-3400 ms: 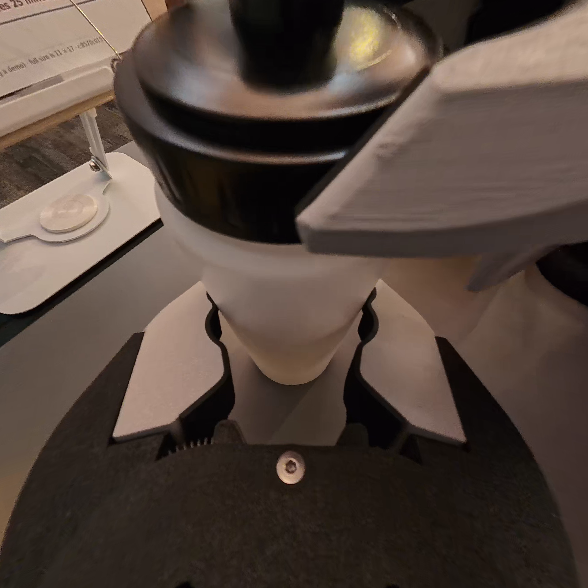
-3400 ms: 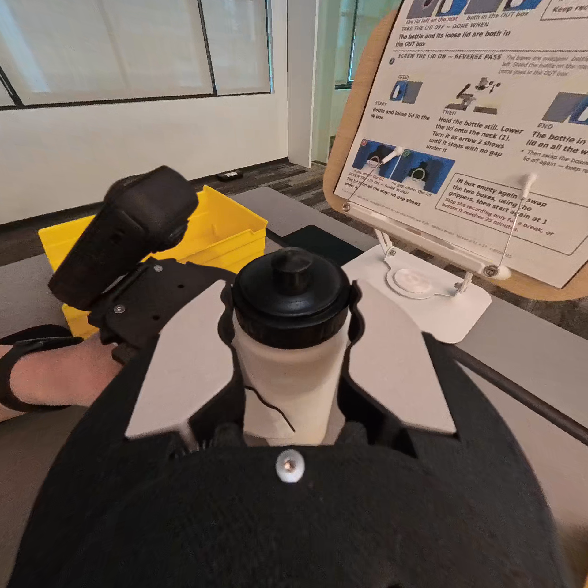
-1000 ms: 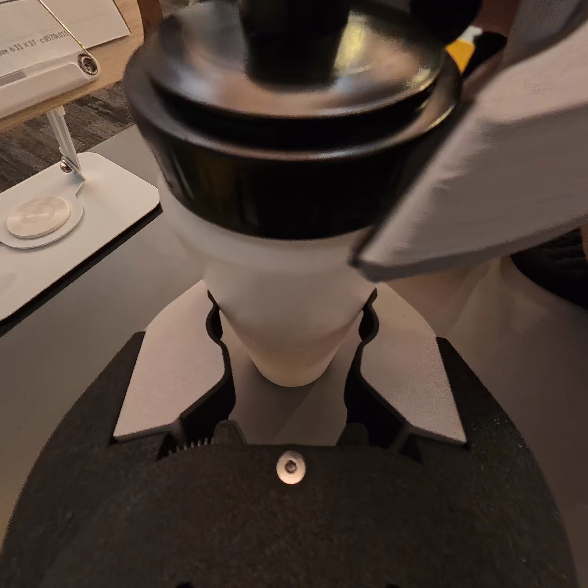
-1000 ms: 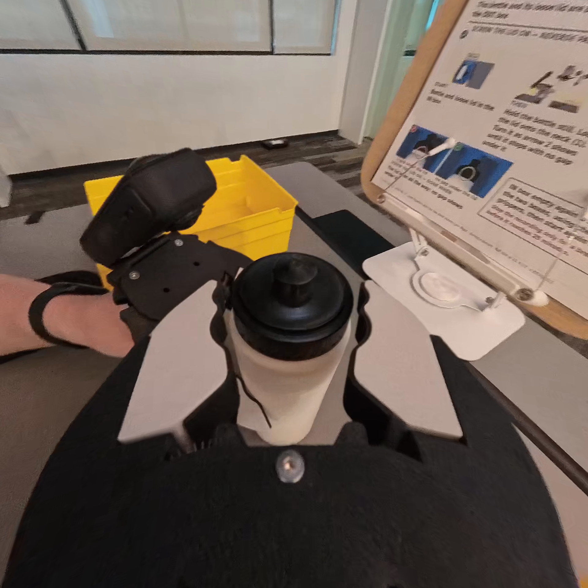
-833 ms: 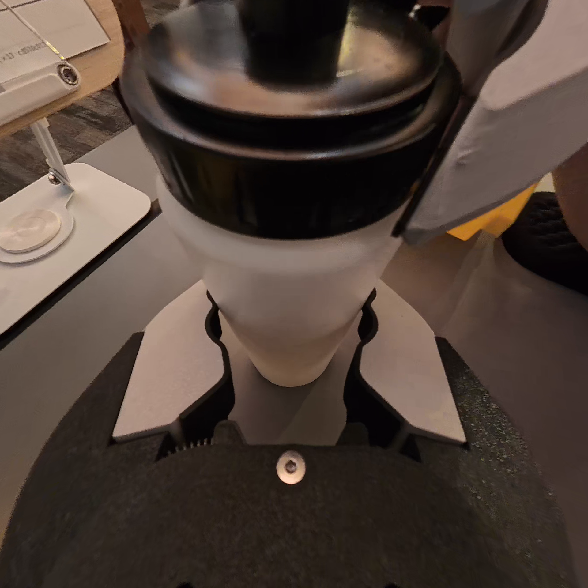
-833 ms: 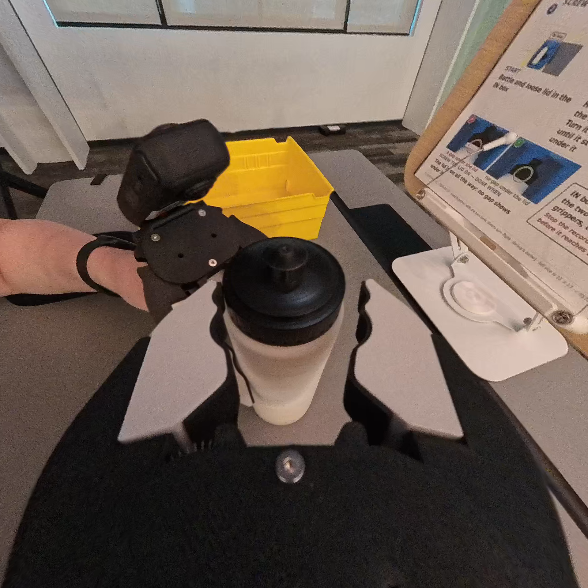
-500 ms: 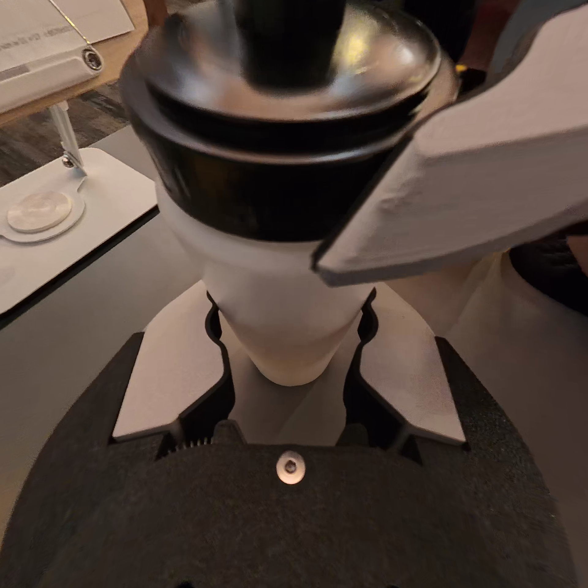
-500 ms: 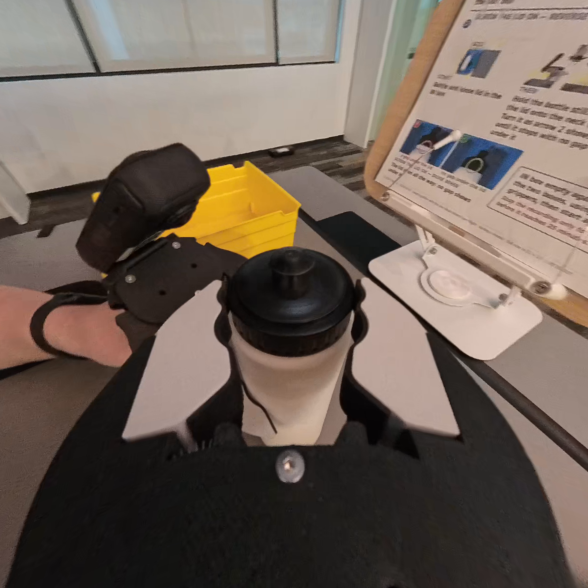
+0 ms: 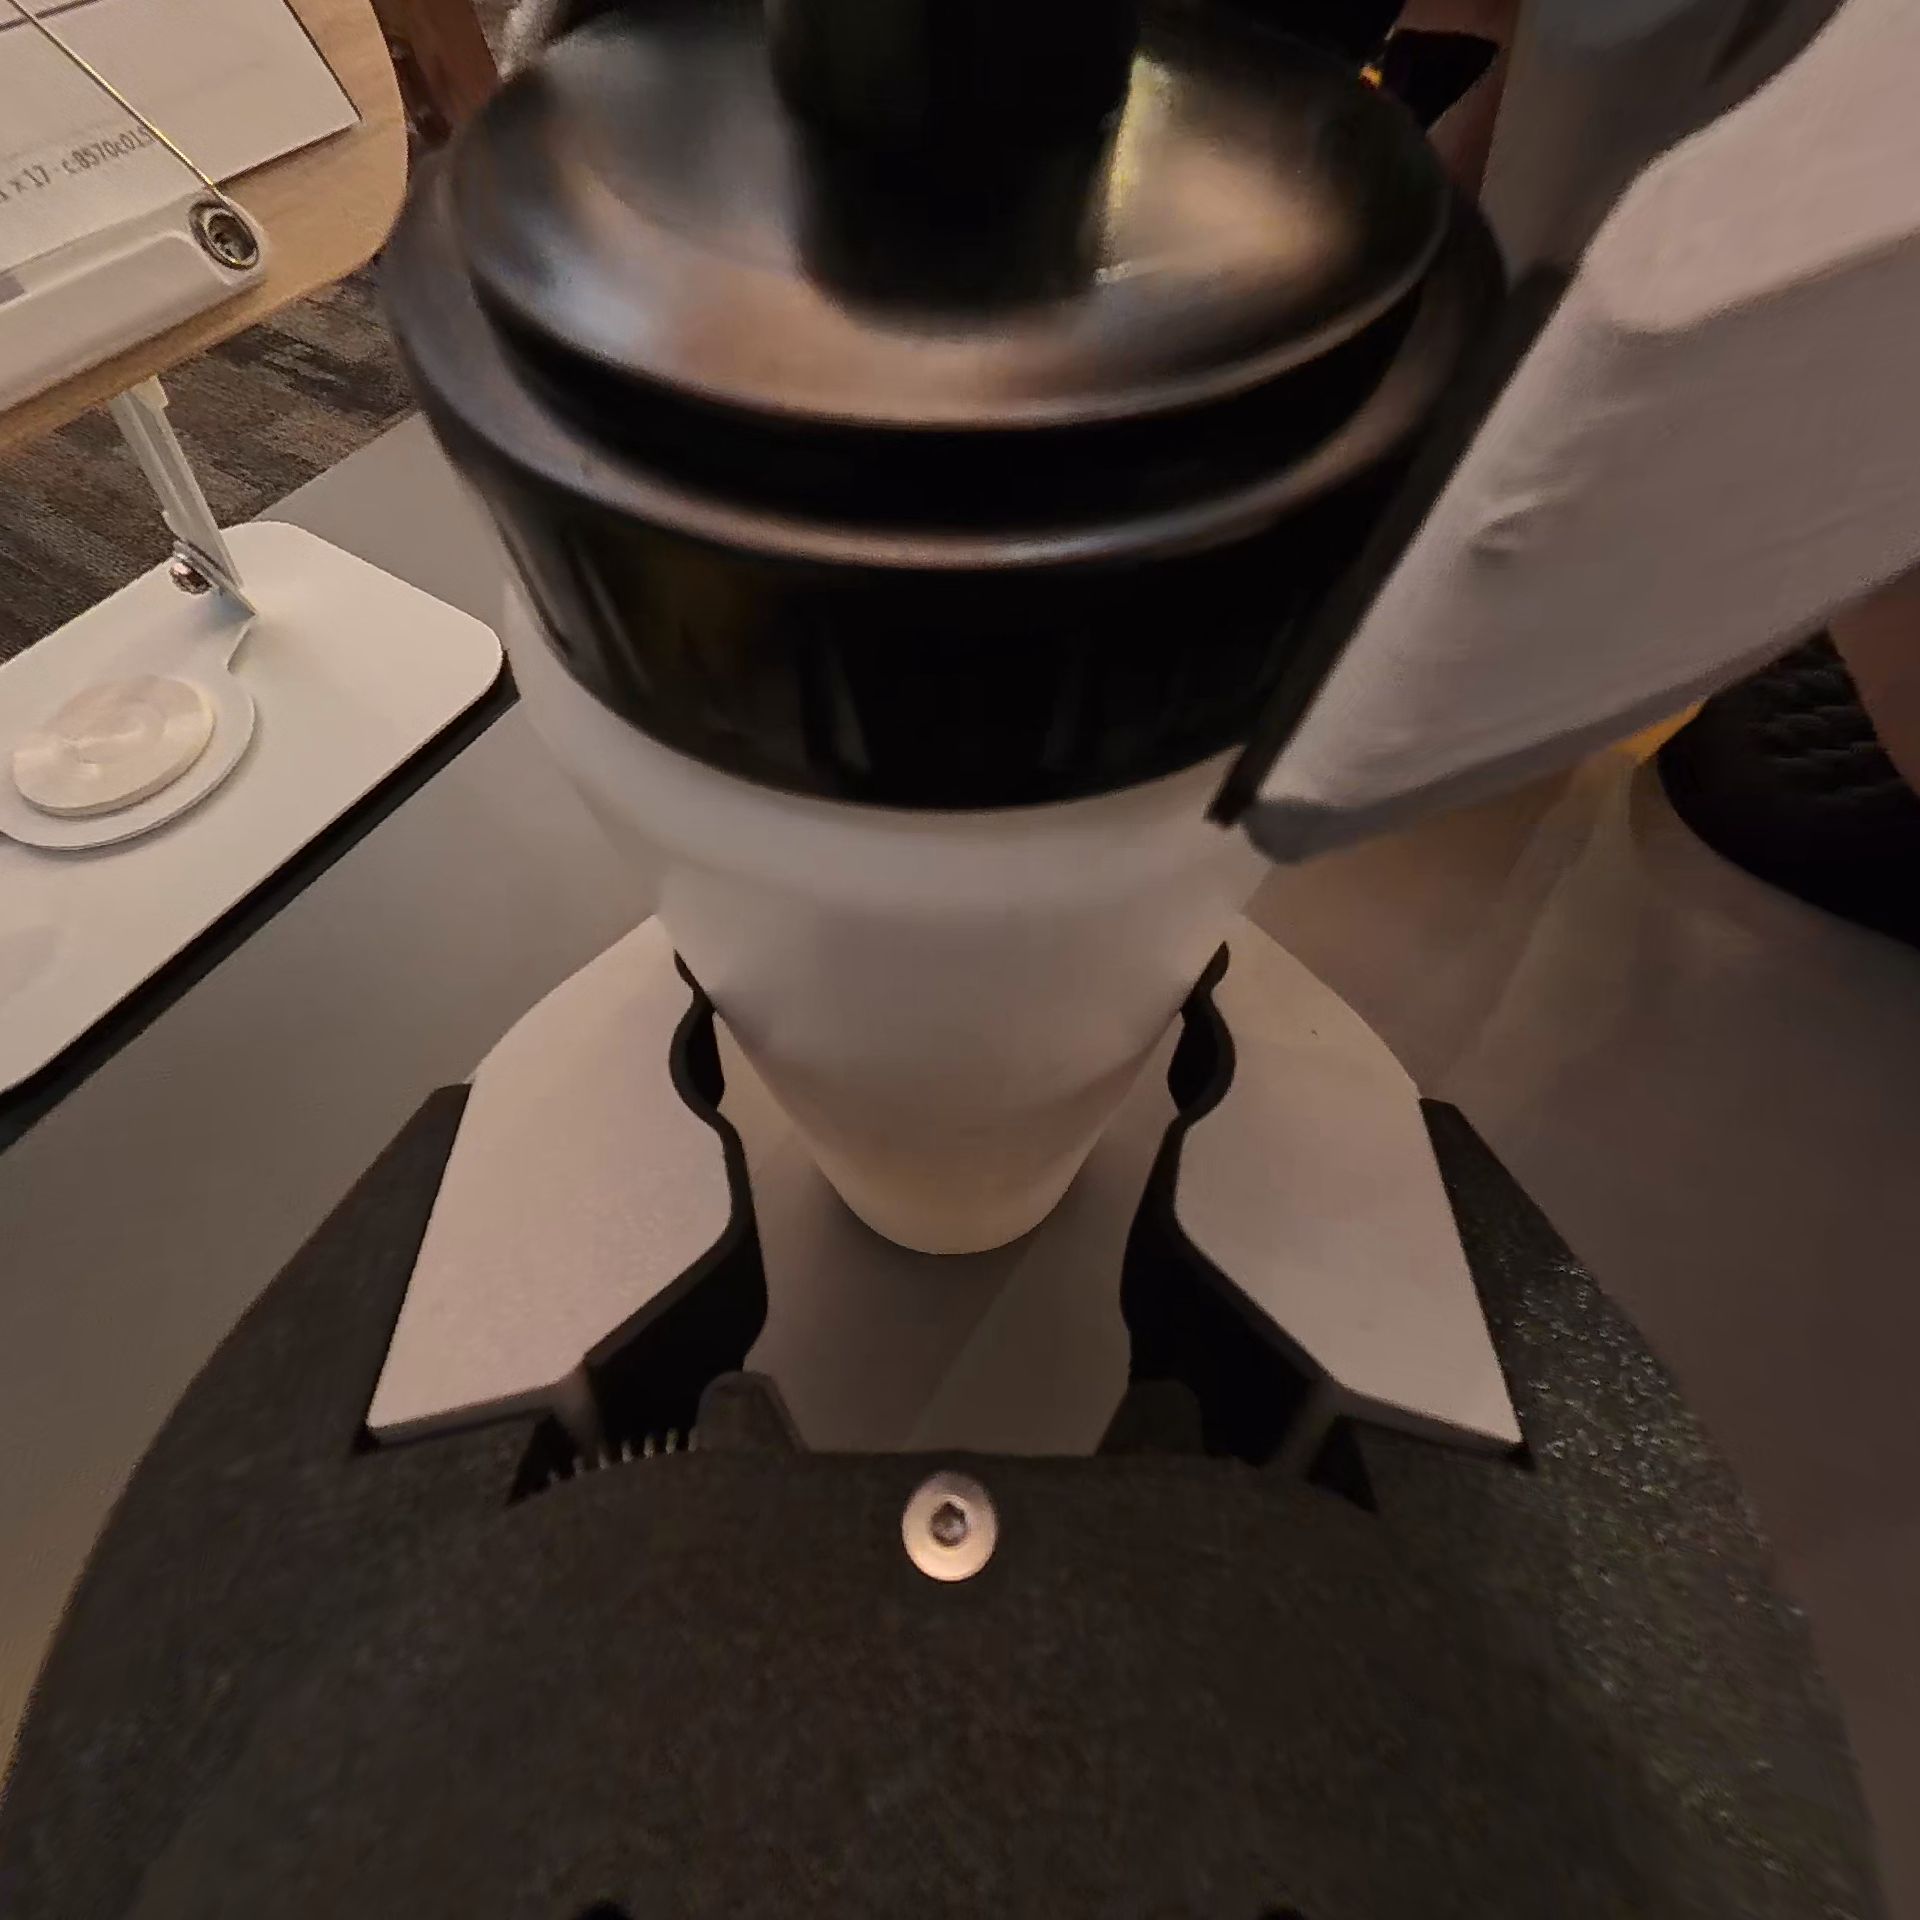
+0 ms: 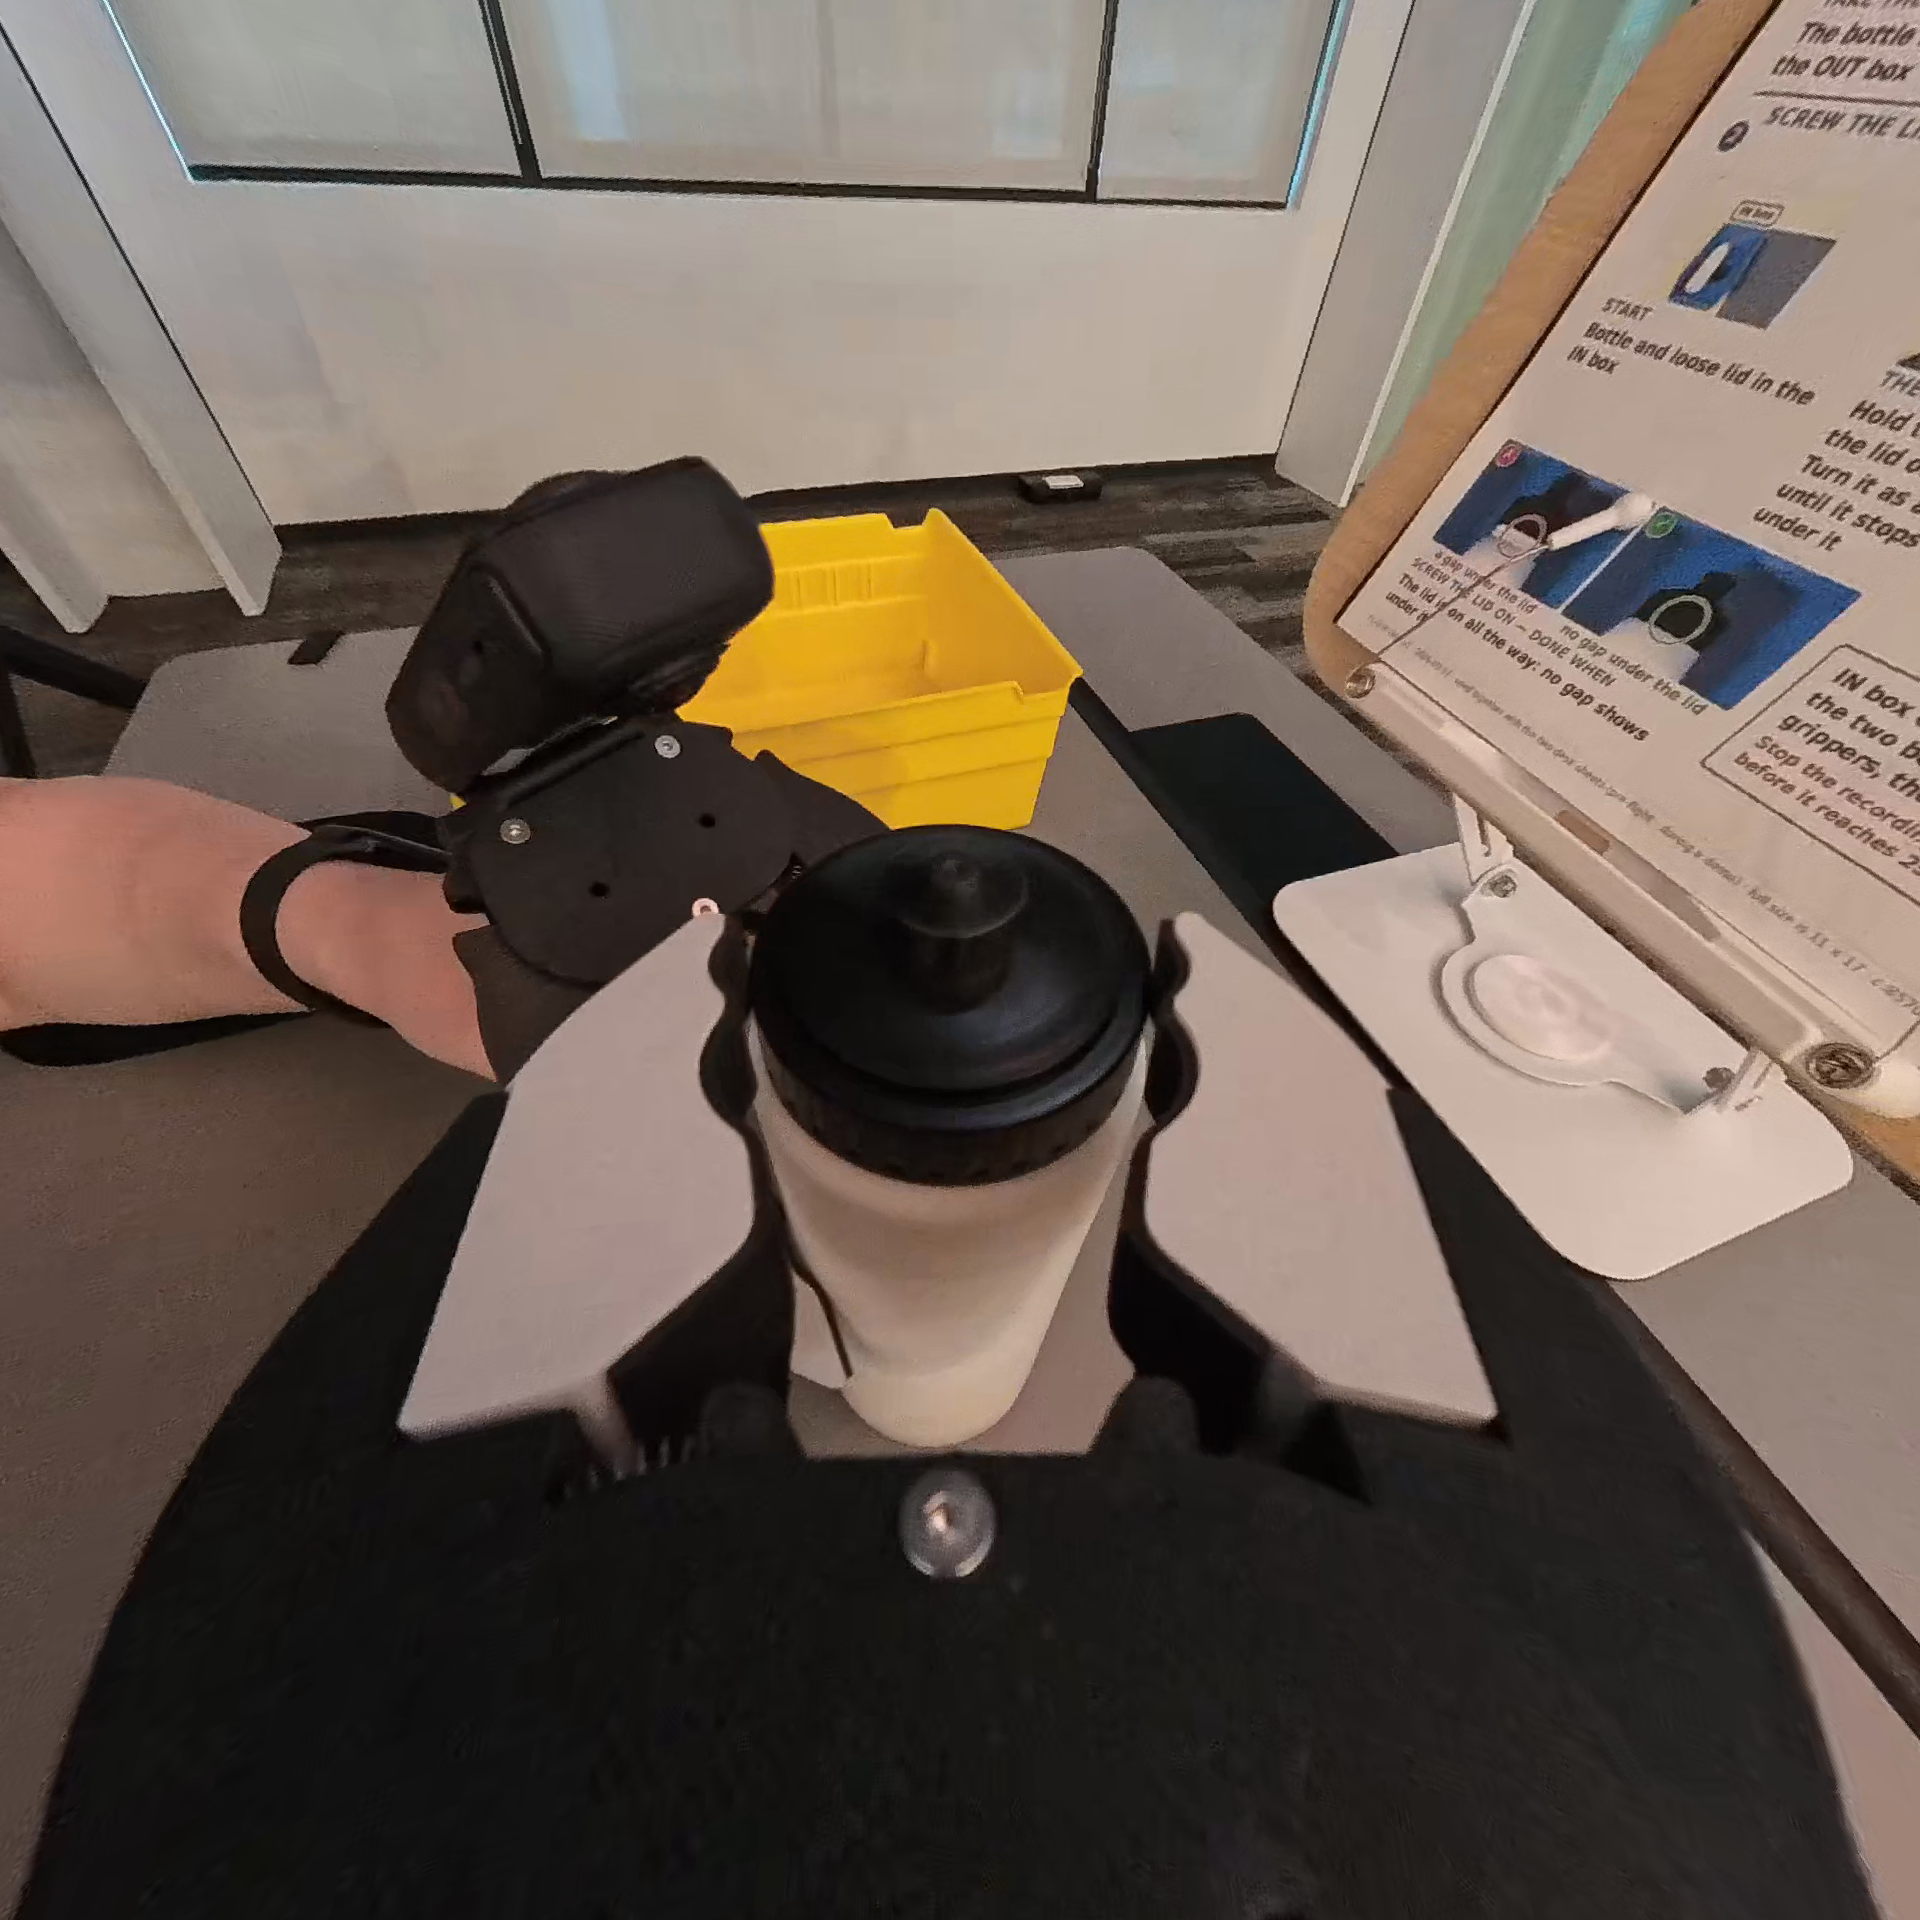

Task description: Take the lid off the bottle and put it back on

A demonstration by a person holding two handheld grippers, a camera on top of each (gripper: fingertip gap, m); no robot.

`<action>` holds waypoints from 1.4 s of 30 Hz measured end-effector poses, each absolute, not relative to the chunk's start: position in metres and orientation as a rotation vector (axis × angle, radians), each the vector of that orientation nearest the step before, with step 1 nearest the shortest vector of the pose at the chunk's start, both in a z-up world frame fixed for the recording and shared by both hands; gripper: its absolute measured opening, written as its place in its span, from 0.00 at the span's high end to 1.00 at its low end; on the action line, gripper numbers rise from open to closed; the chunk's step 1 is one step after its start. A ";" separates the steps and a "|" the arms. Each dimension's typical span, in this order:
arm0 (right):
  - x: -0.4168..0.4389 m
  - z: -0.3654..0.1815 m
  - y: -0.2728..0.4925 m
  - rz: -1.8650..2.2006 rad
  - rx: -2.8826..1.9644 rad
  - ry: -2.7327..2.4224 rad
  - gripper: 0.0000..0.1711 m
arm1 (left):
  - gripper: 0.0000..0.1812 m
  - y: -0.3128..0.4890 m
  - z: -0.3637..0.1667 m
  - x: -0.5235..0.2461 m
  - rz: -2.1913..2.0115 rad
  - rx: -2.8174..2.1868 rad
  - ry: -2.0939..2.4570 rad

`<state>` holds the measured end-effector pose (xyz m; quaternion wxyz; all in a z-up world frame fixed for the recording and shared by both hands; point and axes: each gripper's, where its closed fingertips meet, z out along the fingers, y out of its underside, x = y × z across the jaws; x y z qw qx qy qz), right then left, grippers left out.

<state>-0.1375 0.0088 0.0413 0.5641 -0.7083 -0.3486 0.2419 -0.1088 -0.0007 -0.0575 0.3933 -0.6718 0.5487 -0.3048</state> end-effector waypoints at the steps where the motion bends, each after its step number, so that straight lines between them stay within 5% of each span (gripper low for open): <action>1: -0.138 0.041 0.009 0.566 -1.671 -0.815 0.56 | 0.52 0.000 -0.058 -0.109 -0.776 -1.707 1.388; 31: -0.138 0.045 0.018 0.363 -1.708 -0.509 0.56 | 0.53 0.003 -0.058 -0.112 -0.750 -1.787 1.307; 42: -0.136 0.047 0.003 0.566 -1.691 -0.833 0.58 | 0.52 -0.009 -0.058 -0.105 -0.803 -1.692 1.428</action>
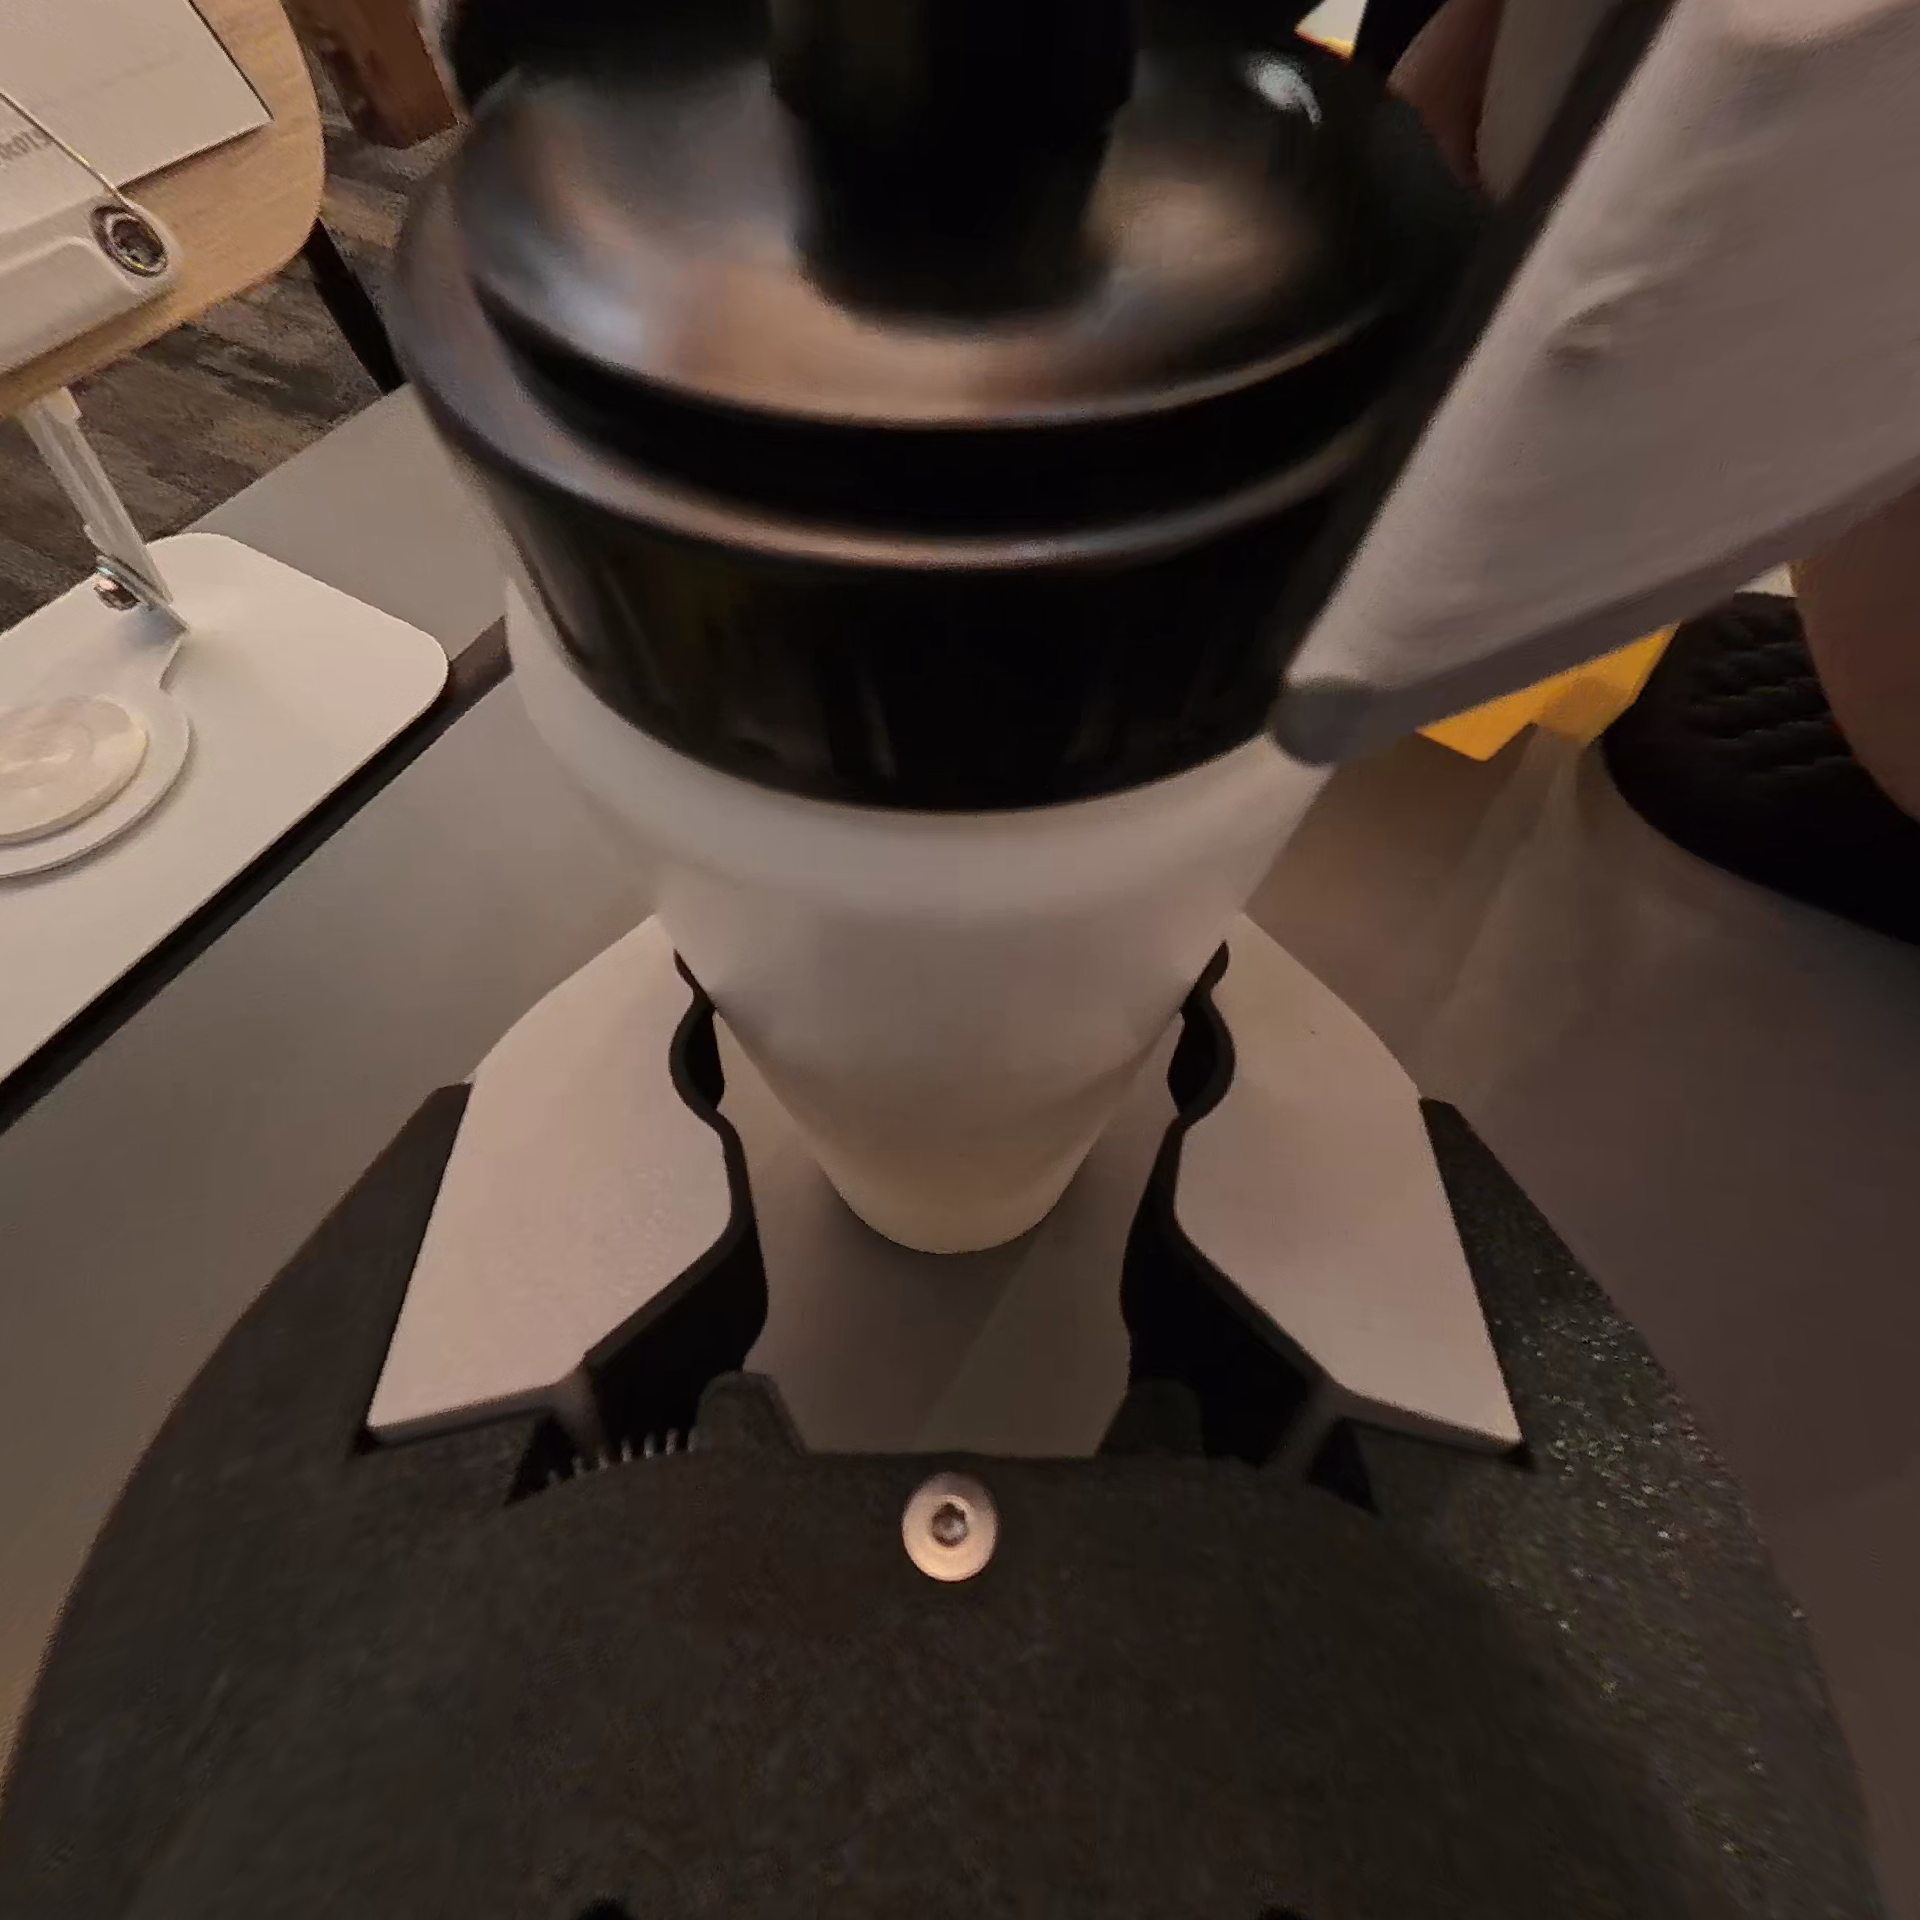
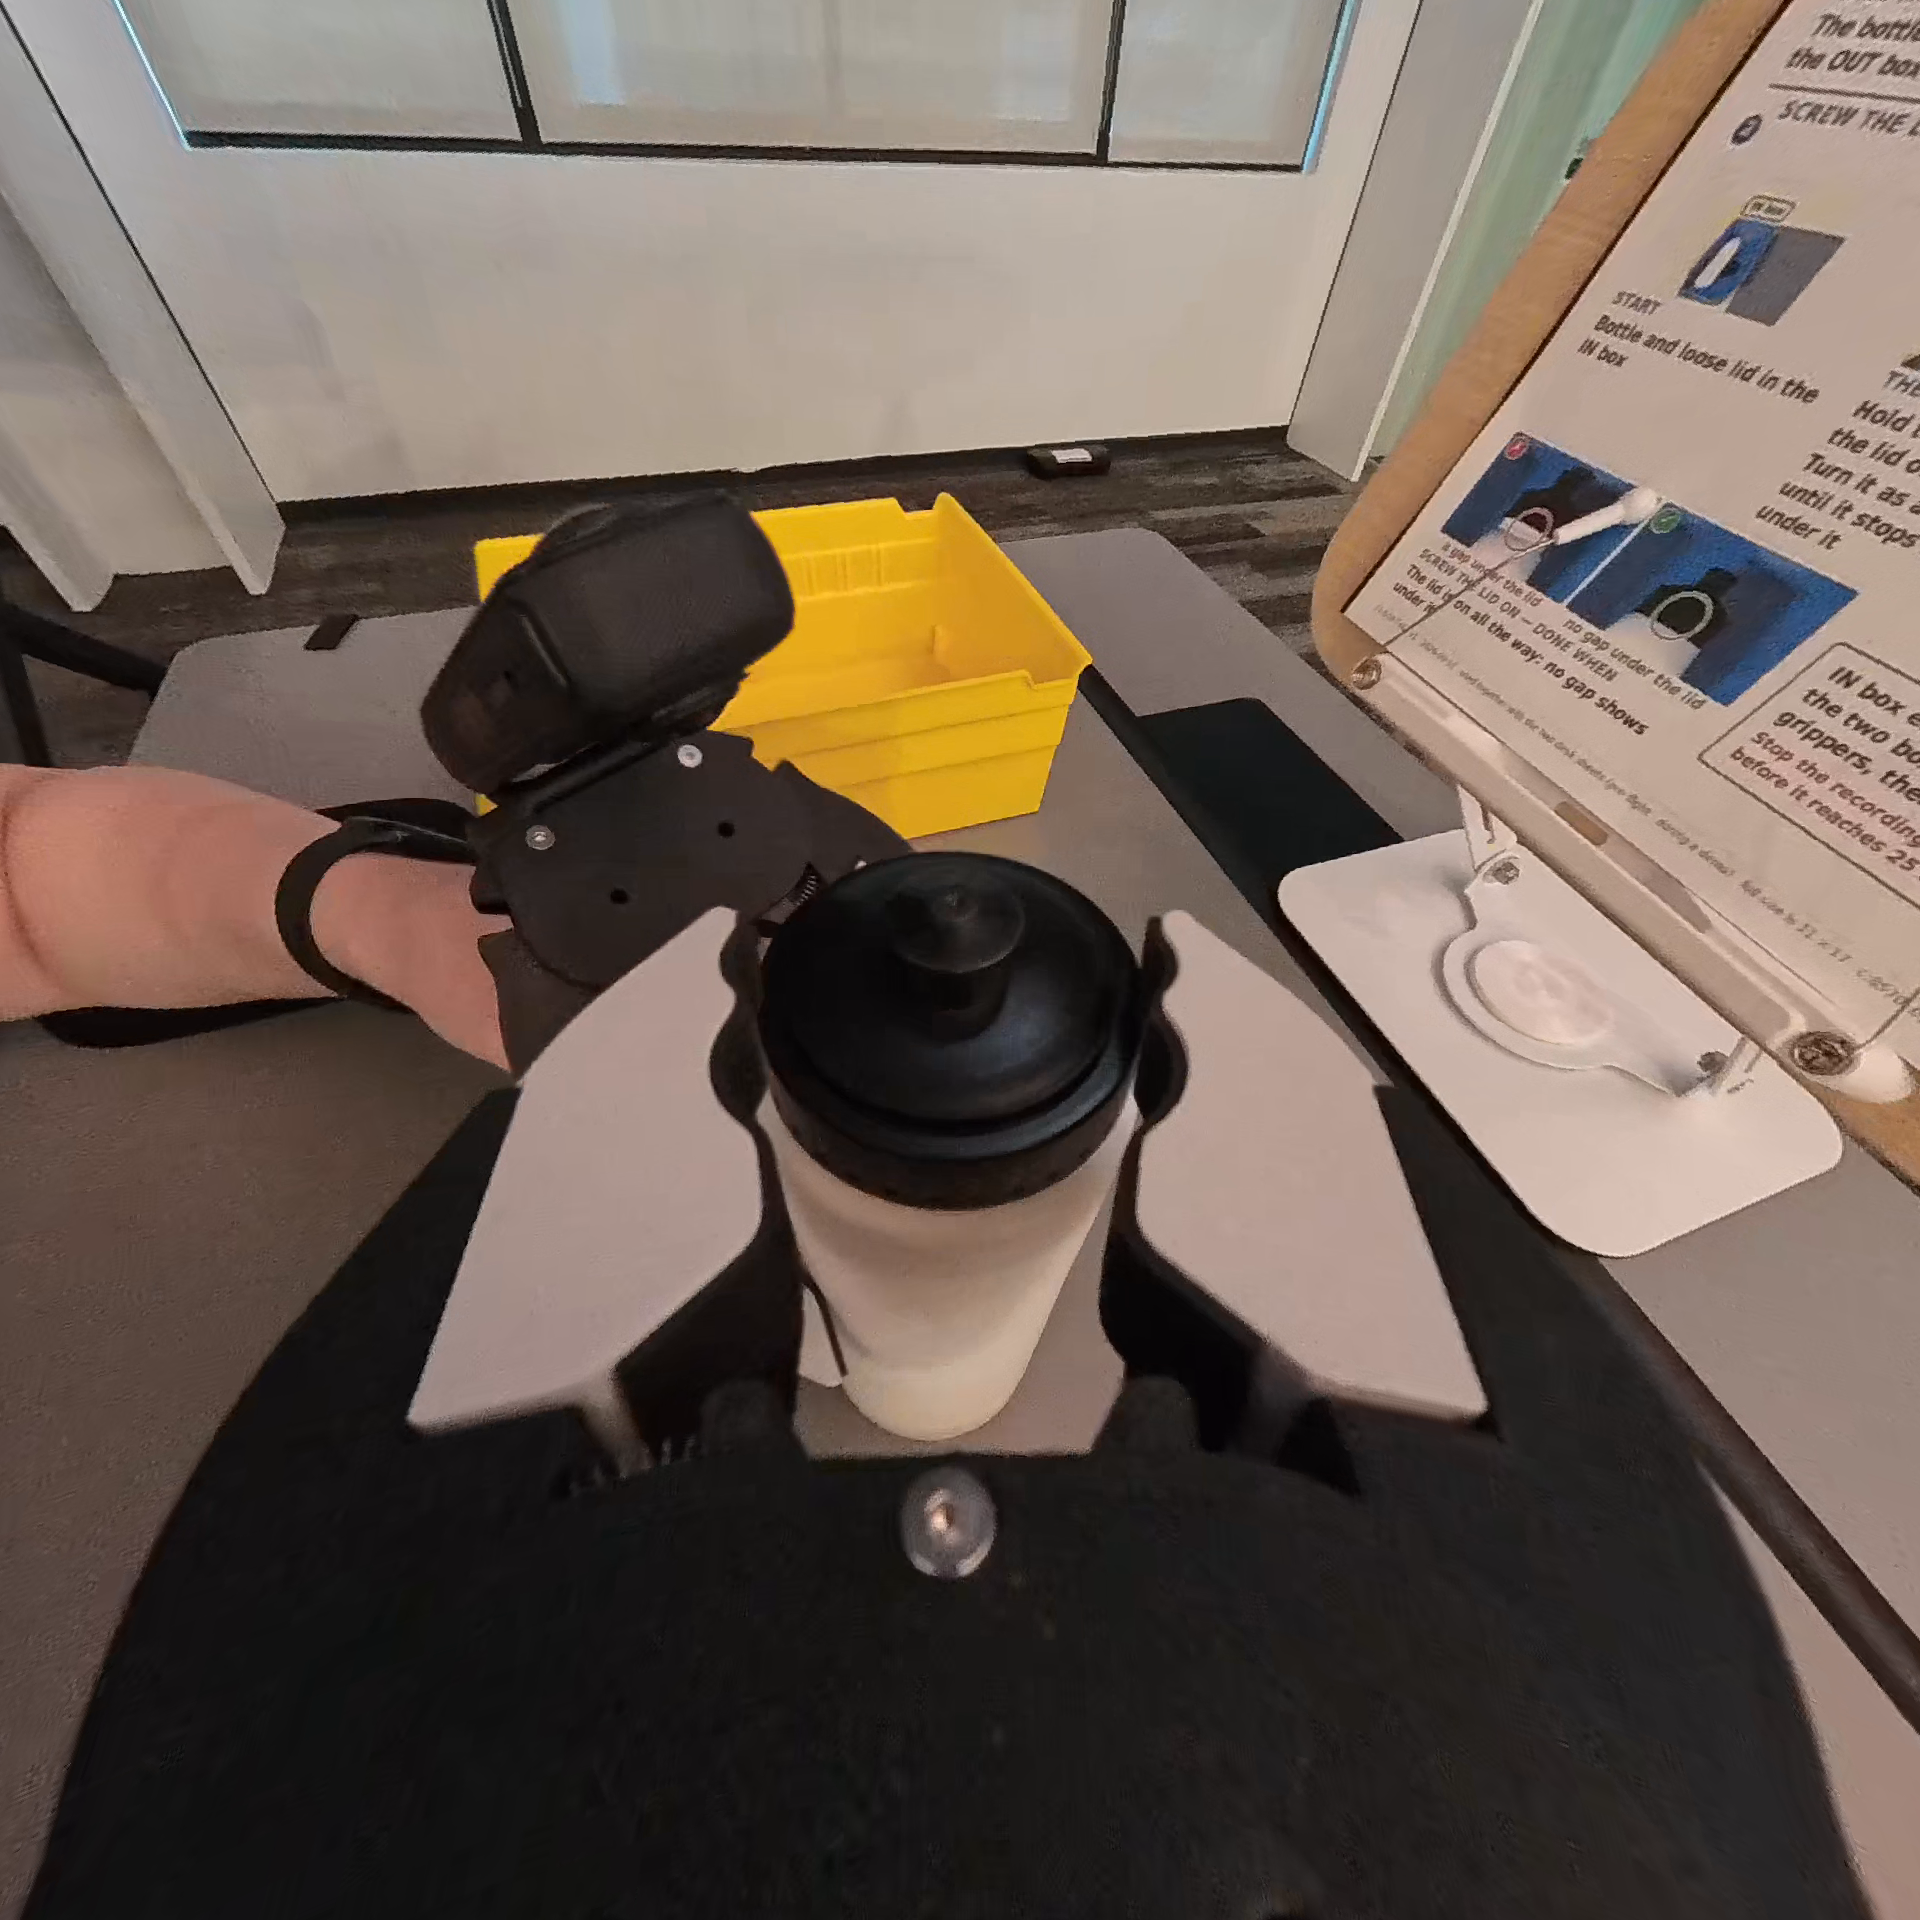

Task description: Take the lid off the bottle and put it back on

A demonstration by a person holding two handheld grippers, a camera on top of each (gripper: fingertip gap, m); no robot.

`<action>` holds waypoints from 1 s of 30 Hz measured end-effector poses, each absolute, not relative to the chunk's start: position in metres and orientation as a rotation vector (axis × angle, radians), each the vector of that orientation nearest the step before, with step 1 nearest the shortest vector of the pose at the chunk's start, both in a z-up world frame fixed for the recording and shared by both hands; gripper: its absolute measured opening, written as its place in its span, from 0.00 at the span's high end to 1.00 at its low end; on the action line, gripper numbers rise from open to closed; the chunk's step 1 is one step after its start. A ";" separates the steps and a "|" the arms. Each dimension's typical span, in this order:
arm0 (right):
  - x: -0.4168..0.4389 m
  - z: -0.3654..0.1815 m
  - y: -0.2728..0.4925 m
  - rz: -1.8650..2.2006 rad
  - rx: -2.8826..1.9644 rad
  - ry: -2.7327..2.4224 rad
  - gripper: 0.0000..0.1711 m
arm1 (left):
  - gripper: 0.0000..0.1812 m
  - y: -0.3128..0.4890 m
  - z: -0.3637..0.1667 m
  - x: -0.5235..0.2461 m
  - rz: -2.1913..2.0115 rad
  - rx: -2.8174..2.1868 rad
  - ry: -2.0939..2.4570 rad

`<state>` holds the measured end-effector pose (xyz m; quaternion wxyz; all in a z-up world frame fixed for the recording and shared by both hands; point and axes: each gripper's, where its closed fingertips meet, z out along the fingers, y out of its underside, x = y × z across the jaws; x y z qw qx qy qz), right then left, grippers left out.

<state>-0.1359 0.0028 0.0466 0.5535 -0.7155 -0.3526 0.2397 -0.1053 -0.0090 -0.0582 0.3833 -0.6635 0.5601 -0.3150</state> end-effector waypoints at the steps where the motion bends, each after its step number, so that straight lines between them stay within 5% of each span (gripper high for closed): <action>1: -0.136 0.046 0.004 0.556 -1.698 -0.822 0.59 | 0.52 -0.008 -0.058 -0.105 -0.801 -1.697 1.419; 11: -0.138 0.053 0.011 0.355 -1.689 -0.614 0.70 | 0.52 -0.006 -0.058 -0.106 -0.746 -1.724 1.371; 16: -0.125 0.054 0.014 0.390 -1.713 -0.699 0.51 | 0.52 -0.006 -0.058 -0.106 -0.770 -1.711 1.389; 30: -0.137 0.039 0.014 0.476 -1.724 -0.729 0.56 | 0.53 0.002 -0.058 -0.111 -0.778 -1.753 1.359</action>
